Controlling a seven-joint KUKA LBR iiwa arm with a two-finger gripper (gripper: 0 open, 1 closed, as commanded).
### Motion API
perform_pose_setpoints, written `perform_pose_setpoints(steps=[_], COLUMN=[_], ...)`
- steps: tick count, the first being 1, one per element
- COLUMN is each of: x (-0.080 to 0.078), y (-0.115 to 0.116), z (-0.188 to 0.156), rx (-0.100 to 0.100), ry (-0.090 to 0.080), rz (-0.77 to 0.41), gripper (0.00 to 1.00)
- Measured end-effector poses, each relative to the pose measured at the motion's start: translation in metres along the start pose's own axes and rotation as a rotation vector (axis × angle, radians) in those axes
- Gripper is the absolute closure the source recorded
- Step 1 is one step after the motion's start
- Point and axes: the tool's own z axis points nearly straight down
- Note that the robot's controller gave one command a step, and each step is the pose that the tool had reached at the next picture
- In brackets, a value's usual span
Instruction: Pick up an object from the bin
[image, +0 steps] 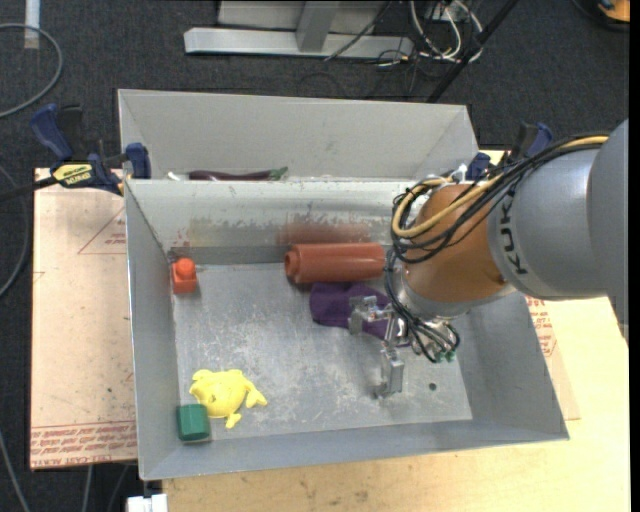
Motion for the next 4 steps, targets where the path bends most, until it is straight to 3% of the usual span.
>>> perform_pose_setpoints(steps=[1, 2, 3, 4], x=[0.000, -0.011, -0.047, -0.050], y=[0.000, -0.013, -0.032, -0.015], z=[0.000, -0.005, -0.017, -0.001], rx=[0.000, -0.004, 0.002, -0.004], ry=[0.000, 0.005, -0.001, 0.002], rz=[0.000, 0.051, 0.134, 0.287], gripper=[0.00, 0.00, 0.00, 1.00])
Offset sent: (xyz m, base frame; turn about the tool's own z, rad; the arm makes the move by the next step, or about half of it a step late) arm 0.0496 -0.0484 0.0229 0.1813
